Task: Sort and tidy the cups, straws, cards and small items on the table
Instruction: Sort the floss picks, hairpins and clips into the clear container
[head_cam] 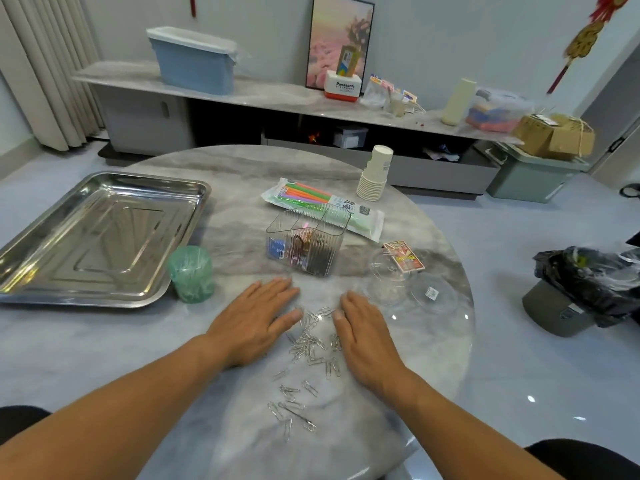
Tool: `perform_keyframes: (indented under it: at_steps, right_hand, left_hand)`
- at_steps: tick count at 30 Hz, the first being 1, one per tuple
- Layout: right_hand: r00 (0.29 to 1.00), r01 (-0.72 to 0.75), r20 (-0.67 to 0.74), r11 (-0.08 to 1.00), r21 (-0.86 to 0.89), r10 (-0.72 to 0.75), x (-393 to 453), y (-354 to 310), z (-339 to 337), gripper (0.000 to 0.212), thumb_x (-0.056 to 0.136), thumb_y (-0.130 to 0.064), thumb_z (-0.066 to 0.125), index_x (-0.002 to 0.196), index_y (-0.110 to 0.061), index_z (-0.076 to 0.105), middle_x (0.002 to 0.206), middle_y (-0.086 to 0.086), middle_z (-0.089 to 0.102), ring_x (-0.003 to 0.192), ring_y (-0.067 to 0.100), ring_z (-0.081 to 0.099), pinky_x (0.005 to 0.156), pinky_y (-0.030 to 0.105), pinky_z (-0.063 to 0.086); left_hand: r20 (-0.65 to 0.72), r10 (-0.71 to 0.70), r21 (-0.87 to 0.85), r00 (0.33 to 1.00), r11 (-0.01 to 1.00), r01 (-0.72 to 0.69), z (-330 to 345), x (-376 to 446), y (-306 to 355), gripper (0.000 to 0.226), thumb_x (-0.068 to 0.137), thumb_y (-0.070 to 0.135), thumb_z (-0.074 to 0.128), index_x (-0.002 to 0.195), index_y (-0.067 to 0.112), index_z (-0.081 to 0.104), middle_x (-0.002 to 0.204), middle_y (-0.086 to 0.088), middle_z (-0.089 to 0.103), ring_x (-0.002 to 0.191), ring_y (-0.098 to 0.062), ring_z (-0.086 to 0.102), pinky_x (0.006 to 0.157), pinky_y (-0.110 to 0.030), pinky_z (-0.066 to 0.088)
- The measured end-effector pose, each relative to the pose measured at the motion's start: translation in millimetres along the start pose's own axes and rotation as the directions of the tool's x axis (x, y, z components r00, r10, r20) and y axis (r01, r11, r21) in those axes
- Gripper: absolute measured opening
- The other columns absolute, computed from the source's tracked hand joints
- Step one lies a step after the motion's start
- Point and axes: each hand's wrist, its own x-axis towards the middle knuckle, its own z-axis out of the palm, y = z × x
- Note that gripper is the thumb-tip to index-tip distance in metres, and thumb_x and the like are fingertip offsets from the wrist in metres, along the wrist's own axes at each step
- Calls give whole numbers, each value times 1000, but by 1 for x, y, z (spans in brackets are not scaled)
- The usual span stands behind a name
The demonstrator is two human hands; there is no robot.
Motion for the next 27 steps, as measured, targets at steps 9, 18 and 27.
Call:
perform_keyframes:
  at_steps: [9, 18, 27]
  right_hand:
    - [968, 242, 3, 929, 281, -253, -25, -25, 12, 45, 108, -34, 33, 149, -26, 48, 147, -24, 43, 137, -17, 30, 118, 14, 21]
    - [961, -28, -229, 878, 478, 155, -16, -11, 5, 41, 109, -34, 38, 145, -22, 53, 148, -11, 51, 133, -4, 41, 111, 9, 23]
    - [976, -1, -202, 935, 354, 77, -6, -5, 18, 68, 95, -63, 21, 146, -30, 52, 146, -19, 50, 135, -6, 40, 115, 18, 29]
  left_hand:
    - [-139, -73, -528, 988, 849, -12, 8, -39, 37, 52, 97, 72, 35, 146, 54, 34, 145, 32, 45, 134, 13, 40, 112, -25, 37]
    - [-84, -196, -164, 977, 970, 180, 0, 2, 10, 76, 92, 82, 7, 159, 45, 4, 169, 15, -2, 151, 1, -8, 123, -29, -4]
    - [98, 120, 12, 988, 992, -122, 4, 15, 18, 76, 96, 77, 3, 161, 38, 9, 167, 19, 2, 150, 9, -8, 126, -31, -3]
